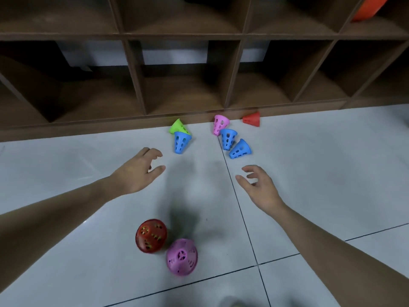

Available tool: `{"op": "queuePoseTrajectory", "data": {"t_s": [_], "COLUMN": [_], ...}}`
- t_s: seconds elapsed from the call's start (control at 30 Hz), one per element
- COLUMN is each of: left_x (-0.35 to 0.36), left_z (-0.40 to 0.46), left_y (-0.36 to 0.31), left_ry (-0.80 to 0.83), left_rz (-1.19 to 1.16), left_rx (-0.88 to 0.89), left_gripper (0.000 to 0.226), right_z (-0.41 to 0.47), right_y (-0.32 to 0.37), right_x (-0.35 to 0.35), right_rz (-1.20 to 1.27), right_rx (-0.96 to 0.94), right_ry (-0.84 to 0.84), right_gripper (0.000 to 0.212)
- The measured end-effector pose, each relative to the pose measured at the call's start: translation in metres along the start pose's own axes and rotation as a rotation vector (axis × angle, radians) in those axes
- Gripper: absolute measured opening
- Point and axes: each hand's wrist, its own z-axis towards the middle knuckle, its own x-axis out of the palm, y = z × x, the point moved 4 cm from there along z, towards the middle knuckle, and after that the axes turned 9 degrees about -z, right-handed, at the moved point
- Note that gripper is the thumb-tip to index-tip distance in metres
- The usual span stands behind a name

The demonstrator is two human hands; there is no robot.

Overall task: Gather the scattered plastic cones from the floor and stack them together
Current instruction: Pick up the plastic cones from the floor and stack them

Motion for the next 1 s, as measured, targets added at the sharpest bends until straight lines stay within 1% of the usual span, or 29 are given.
{"op": "queuePoseTrajectory", "data": {"t_s": [0.07, 0.13, 0.2, 0.3, 0.33, 0.37, 0.43, 0.47, 0.5, 0.6, 0.67, 0.73, 0.8, 0.87, 0.93, 1.0], "left_x": [0.004, 0.012, 0.019, 0.023, 0.026, 0.029, 0.038, 0.042, 0.045, 0.051, 0.051, 0.051, 0.049, 0.047, 0.044, 0.044], "left_z": [0.028, 0.056, 0.081, 0.113, 0.121, 0.128, 0.140, 0.145, 0.149, 0.158, 0.161, 0.162, 0.159, 0.154, 0.147, 0.138], "left_y": [-0.003, -0.003, -0.002, 0.001, 0.002, 0.002, -0.001, -0.002, -0.003, -0.004, -0.002, 0.001, 0.007, 0.014, 0.020, 0.028], "left_ry": [-0.035, -0.048, -0.024, -0.037, -0.032, -0.008, 0.078, 0.123, 0.163, 0.176, 0.154, 0.128, 0.126, 0.133, 0.162, 0.179], "left_rz": [-0.044, -0.079, -0.046, -0.039, -0.004, 0.088, 0.378, 0.509, 0.592, 0.667, 0.715, 0.805, 0.866, 0.882, 0.861, 0.845], "left_rx": [-0.064, -0.124, -0.125, -0.118, -0.103, -0.070, 0.031, 0.079, 0.110, 0.114, 0.107, 0.121, 0.097, 0.067, 0.028, -0.009], "left_gripper": [0.048, 0.055, 0.062, 0.072, 0.075, 0.079, 0.087, 0.090, 0.092, 0.090, 0.089, 0.090, 0.089, 0.086, 0.084, 0.078], "right_z": [0.022, 0.046, 0.067, 0.094, 0.101, 0.107, 0.119, 0.125, 0.132, 0.153, 0.162, 0.167, 0.168, 0.166, 0.161, 0.155], "right_y": [-0.015, -0.027, -0.033, -0.034, -0.033, -0.032, -0.029, -0.028, -0.028, -0.028, -0.027, -0.027, -0.030, -0.035, -0.040, -0.043], "right_x": [-0.005, -0.007, -0.008, -0.010, -0.010, -0.009, -0.007, -0.004, -0.001, 0.009, 0.014, 0.017, 0.020, 0.019, 0.017, 0.017], "right_rz": [-0.018, -0.101, -0.139, -0.100, -0.116, -0.148, -0.275, -0.376, -0.510, -0.946, -1.059, -1.072, -1.063, -1.023, -0.975, -0.980], "right_rx": [0.030, 0.001, -0.015, -0.018, -0.039, -0.070, -0.157, -0.205, -0.244, -0.252, -0.221, -0.188, -0.157, -0.140, -0.143, -0.143], "right_ry": [-0.011, -0.009, -0.007, -0.046, -0.052, -0.051, -0.044, -0.030, 0.003, 0.140, 0.181, 0.177, 0.178, 0.183, 0.195, 0.200], "right_gripper": [0.038, 0.043, 0.043, 0.043, 0.044, 0.047, 0.052, 0.056, 0.061, 0.075, 0.080, 0.079, 0.069, 0.056, 0.052, 0.050]}}
